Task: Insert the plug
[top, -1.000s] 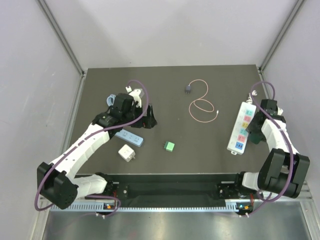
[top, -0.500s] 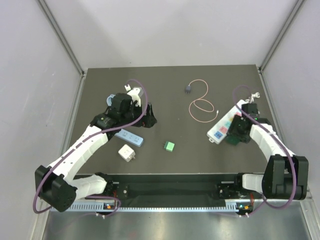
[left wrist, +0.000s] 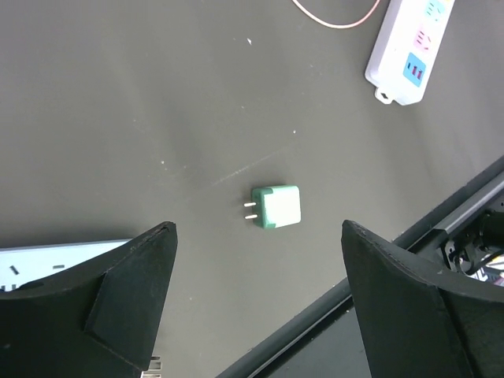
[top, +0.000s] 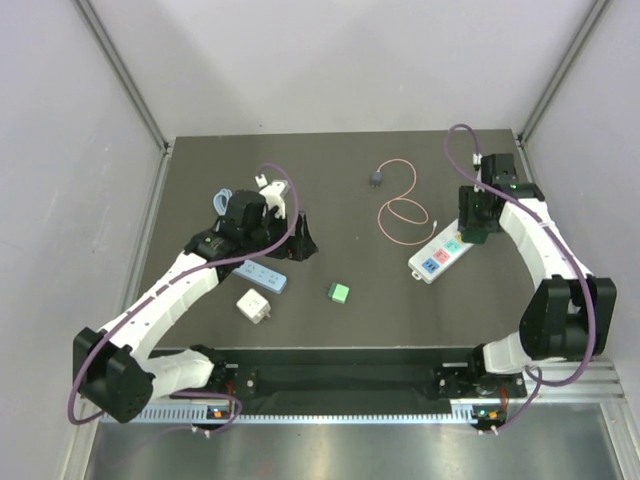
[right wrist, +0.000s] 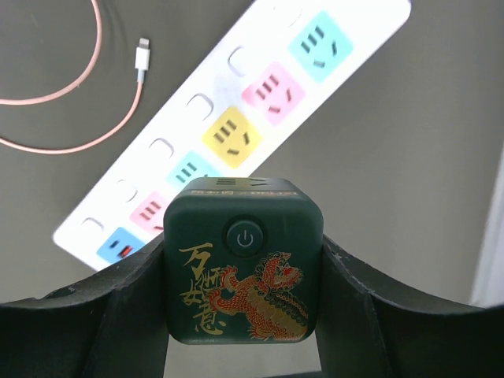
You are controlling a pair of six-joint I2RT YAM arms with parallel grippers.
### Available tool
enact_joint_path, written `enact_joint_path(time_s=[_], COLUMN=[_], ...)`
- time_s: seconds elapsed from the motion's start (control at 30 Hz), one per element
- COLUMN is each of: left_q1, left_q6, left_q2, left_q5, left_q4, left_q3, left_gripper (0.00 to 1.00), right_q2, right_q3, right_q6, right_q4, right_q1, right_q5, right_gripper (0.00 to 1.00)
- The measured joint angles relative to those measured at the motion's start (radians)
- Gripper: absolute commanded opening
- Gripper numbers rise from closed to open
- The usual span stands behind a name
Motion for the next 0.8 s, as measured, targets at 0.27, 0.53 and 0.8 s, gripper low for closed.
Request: enact_joint_path(time_s=[0.27, 0.53, 0.8], left_q1=[0.000, 0.000, 0.000], left_q6=[-0.007, 0.000, 0.002], left_q2=[0.020, 0.042, 0.084], left_q5=[0.058, 0.055, 0.075], left_q4=[0.038, 0.039, 0.047], left_q3=[-0.029, -0.029, -0.029], left_gripper=[0.88, 0.88, 0.89], right_q2=[0.090, 0.224, 0.397], right_q3=[0.116, 0.246, 0.356], right_q6=[-0.385, -0.728, -0.908], right_q4=[0.006, -0.024, -0.072], right_q1=[-0.118, -0.198, -0.240], right_q5=[-0.166, -0.359, -0.480], right_gripper=[0.00, 0.00, 0.00])
